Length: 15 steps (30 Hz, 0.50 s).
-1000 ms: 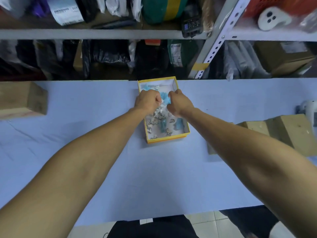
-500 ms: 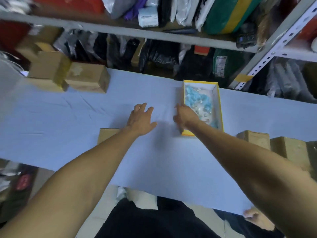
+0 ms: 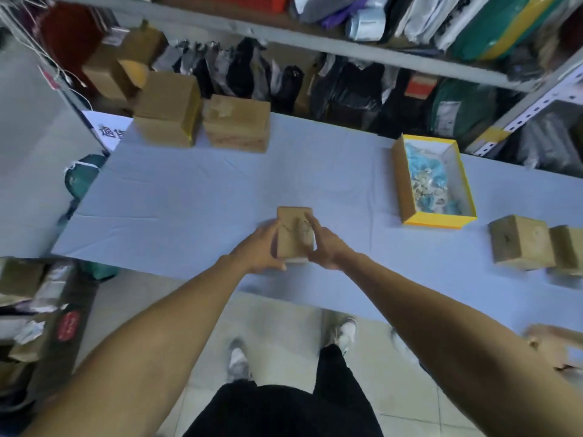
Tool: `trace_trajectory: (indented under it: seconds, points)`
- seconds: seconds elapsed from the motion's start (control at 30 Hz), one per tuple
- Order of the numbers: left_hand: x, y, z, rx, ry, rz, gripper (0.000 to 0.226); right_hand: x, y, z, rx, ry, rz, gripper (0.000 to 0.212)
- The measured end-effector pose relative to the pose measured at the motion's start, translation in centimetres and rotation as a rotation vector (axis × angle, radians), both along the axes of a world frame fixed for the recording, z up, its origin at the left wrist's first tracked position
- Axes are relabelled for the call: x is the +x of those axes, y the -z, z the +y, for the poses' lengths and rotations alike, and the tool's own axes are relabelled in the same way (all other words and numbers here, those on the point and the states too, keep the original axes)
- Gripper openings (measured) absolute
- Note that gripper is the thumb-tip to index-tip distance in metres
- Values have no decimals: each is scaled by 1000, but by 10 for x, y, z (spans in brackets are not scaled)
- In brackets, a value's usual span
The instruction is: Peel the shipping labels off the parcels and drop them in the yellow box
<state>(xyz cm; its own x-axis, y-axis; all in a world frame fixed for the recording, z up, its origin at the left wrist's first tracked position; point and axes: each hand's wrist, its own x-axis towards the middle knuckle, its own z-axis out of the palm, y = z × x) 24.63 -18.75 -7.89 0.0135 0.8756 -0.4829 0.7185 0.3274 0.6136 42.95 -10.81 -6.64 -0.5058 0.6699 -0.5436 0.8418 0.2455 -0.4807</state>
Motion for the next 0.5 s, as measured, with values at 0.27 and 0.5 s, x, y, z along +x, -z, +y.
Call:
trace_trajectory:
  seconds: [0.27,0.5]
  points:
    - [-15,18,-38,44,-26,60,100,-47,13,-58,71,160,-4,107]
    - [-45,1,-12,263,-115,108,78,-72,-6,-30,284,153,86,93]
